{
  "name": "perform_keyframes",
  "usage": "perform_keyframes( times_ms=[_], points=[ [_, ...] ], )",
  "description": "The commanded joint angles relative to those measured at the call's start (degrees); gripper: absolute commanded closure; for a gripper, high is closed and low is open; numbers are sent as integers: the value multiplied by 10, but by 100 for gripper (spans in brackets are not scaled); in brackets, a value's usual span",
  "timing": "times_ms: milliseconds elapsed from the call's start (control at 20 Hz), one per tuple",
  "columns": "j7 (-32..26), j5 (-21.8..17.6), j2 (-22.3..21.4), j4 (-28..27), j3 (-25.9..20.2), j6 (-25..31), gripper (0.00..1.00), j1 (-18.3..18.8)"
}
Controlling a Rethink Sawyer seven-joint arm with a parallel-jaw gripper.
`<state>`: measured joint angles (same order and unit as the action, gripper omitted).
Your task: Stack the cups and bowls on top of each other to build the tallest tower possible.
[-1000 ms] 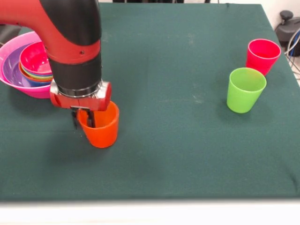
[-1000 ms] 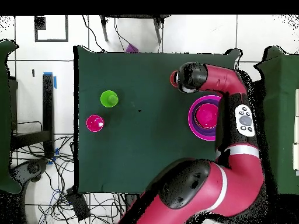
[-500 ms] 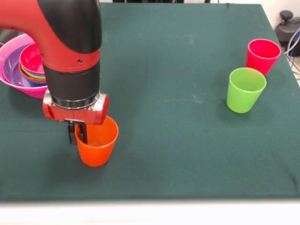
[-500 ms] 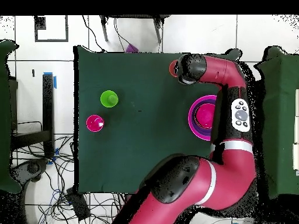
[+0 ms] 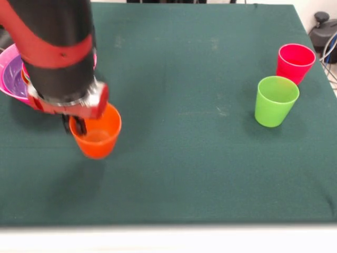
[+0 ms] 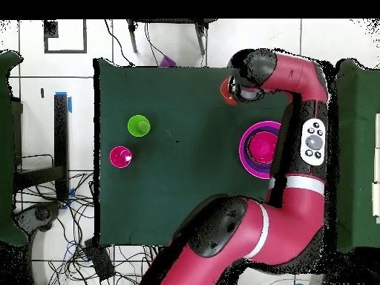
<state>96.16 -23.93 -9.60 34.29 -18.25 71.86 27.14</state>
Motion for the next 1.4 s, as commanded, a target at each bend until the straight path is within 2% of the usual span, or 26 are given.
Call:
perform_keyframes(
  times_ms=[50, 300, 400, 500, 650, 900, 1100, 1400],
  points=[
    [-158, -14, -52, -46, -21, 131, 100, 2],
    [-173, -6, -83, 2, -20, 120, 100, 17],
    [-176, 1, -103, 49, -13, 101, 100, 27],
    [-170, 9, -129, 125, -3, 53, 100, 40],
    [-162, 9, -161, 212, 4, -2, 100, 54],
    [-145, 8, -205, 326, 1, -47, 100, 75],
    [-114, 2, -248, 435, -2, -127, 100, 94],
    [-80, -22, -264, 522, -8, -216, 100, 116]
  ],
)
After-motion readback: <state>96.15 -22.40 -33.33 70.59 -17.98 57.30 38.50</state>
